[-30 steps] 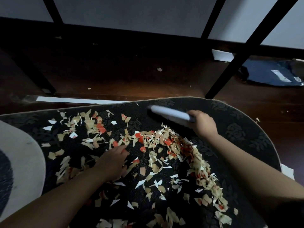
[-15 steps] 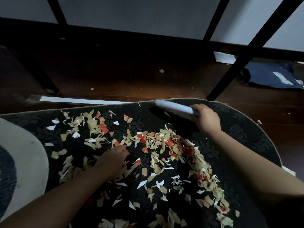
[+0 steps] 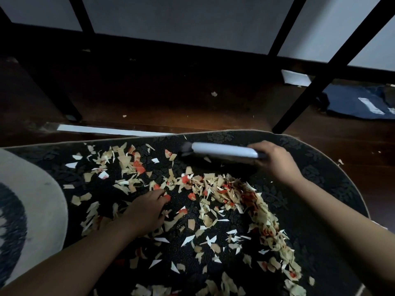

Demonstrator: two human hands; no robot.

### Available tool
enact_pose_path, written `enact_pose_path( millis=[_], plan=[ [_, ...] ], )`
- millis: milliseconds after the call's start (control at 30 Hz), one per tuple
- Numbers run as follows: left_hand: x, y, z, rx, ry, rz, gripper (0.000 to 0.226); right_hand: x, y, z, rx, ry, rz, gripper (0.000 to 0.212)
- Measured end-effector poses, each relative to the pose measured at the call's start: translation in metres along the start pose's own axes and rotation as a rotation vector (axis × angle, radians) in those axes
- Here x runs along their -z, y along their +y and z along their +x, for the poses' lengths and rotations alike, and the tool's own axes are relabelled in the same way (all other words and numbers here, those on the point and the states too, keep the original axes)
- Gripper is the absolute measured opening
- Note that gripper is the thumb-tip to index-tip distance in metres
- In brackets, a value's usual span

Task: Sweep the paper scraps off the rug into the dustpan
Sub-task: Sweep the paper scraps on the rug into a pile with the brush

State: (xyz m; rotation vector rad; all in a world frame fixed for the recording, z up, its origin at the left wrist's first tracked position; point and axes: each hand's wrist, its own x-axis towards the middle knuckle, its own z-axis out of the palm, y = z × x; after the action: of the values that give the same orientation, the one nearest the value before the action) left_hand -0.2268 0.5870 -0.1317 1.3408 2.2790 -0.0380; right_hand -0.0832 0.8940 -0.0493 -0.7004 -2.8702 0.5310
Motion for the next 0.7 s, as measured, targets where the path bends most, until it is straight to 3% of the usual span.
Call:
enact_pose_path(
  millis=[100,233,500,700],
  plan=[
    [0.001,0.0,-0.001,0.002,0.003,0.004,0.058,-0.008,0.006,0.016,-0.11,0.075,-0.05,0.034],
    [0.001,-0.002,-0.001,0.008,-0.016,0.027,0.061,-0.028,0.009,0.019,-0.244,0.046,-0.096,0.034],
    [0.002,-0.002,-0.001,0.034,-0.053,0.017,0.059,-0.025,-0.006,-0.006,-0.024,-0.188,-0.066,0.032],
    [0.007,-0.007,0.002,0.112,-0.094,0.038,0.068,-0.008,-0.028,0.008,-0.039,0.009,-0.017,0.037]
  ],
)
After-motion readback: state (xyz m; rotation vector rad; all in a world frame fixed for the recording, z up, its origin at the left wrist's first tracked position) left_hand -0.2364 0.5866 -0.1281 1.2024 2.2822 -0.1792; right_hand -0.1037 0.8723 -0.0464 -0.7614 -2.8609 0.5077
